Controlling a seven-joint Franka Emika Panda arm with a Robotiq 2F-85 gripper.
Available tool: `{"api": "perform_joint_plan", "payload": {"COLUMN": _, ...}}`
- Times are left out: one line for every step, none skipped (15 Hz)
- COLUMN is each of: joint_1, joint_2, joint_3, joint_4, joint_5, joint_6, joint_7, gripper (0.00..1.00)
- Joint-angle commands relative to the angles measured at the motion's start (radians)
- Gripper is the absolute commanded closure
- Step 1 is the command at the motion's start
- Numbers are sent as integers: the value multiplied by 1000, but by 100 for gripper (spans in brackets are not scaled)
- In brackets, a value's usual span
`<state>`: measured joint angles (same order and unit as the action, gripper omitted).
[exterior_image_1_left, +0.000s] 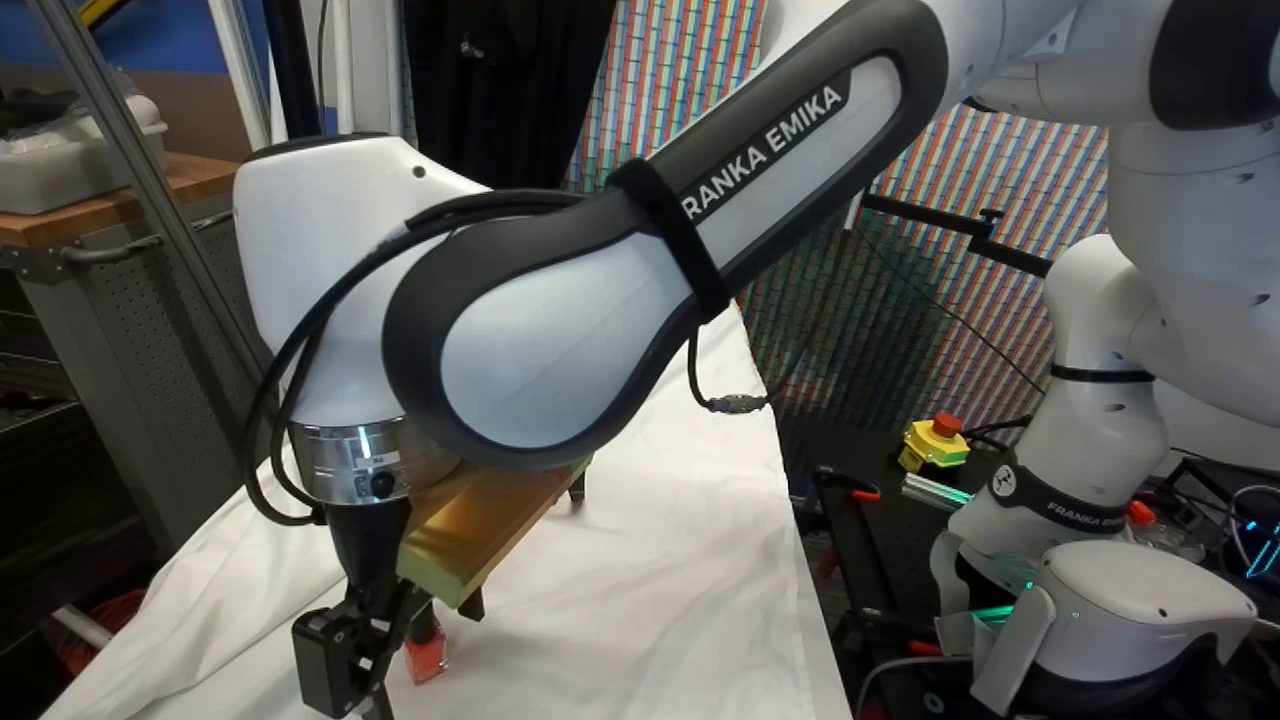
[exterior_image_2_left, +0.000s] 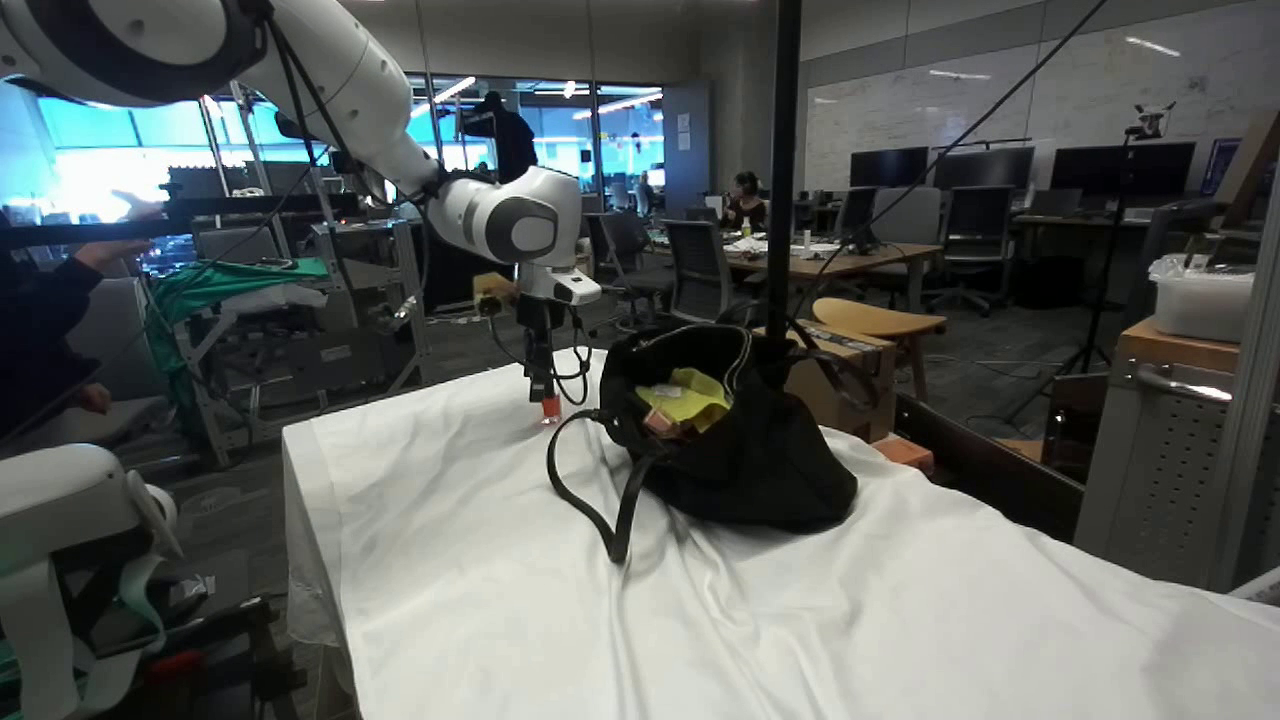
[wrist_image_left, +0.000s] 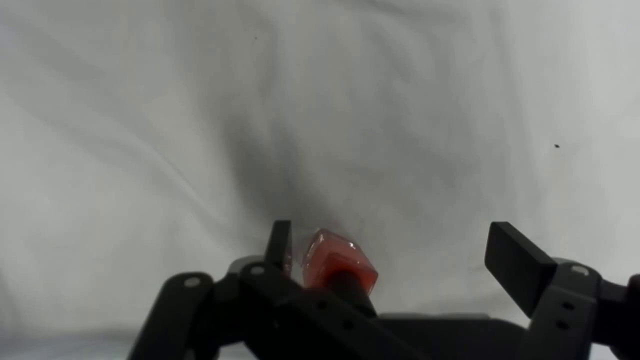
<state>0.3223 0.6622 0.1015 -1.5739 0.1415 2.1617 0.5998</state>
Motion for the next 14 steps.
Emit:
{"api": "perform_joint_plan", "payload": {"joint_1": 0, "joint_2": 22, "joint_3": -13, "joint_4": 55, "joint_5": -10, "joint_6": -35, "joint_7": -8, "gripper": 0}}
{"api": "perform_joint_plan", "payload": {"joint_1": -1, "joint_2": 24, "joint_3": -15, "joint_4": 59, "joint_5": -10, "joint_6": -38, "joint_7": -9, "gripper": 0}}
{"api": "perform_joint_plan", "payload": {"joint_1": -2, "joint_2": 28, "joint_3": -16, "joint_4": 62, "joint_5": -9, "joint_6": -39, "joint_7": -8, "gripper": 0}}
{"api": "perform_joint_plan", "payload": {"joint_1": -2, "joint_2": 33, "joint_3": -17, "joint_4": 66, "joint_5": -9, "joint_6": -44, "joint_7": -9, "gripper": 0}}
{"api": "perform_joint_plan", "payload": {"joint_1": -3, "joint_2": 37, "joint_3": -18, "joint_4": 70, "joint_5": -9, "joint_6": -49, "joint_7": -9, "gripper": 0}}
{"api": "perform_joint_plan", "payload": {"joint_1": -3, "joint_2": 42, "joint_3": -18, "joint_4": 75, "joint_5": -9, "joint_6": -52, "joint_7": -9, "gripper": 0}}
{"api": "perform_joint_plan", "payload": {"joint_1": -3, "joint_2": 48, "joint_3": -19, "joint_4": 78, "joint_5": -10, "joint_6": -53, "joint_7": -8, "gripper": 0}}
{"api": "perform_joint_plan", "payload": {"joint_1": -3, "joint_2": 52, "joint_3": -19, "joint_4": 80, "joint_5": -9, "joint_6": -54, "joint_7": -8, "gripper": 0}}
{"api": "perform_joint_plan", "payload": {"joint_1": -3, "joint_2": 56, "joint_3": -19, "joint_4": 81, "joint_5": -8, "joint_6": -52, "joint_7": -10, "gripper": 0}}
{"api": "perform_joint_plan", "payload": {"joint_1": -1, "joint_2": 61, "joint_3": -21, "joint_4": 83, "joint_5": -12, "joint_6": -48, "joint_7": -9, "gripper": 0}}
{"api": "perform_joint_plan", "payload": {"joint_1": -3, "joint_2": 67, "joint_3": -21, "joint_4": 87, "joint_5": -10, "joint_6": -50, "joint_7": -12, "gripper": 0}}
{"api": "perform_joint_plan", "payload": {"joint_1": -5, "joint_2": 73, "joint_3": -20, "joint_4": 92, "joint_5": -7, "joint_6": -51, "joint_7": -14, "gripper": 0}}
{"api": "perform_joint_plan", "payload": {"joint_1": -4, "joint_2": 79, "joint_3": -20, "joint_4": 95, "joint_5": -7, "joint_6": -50, "joint_7": -14, "gripper": 0}}
{"api": "perform_joint_plan", "payload": {"joint_1": -4, "joint_2": 84, "joint_3": -21, "joint_4": 98, "joint_5": -8, "joint_6": -51, "joint_7": -13, "gripper": 0}}
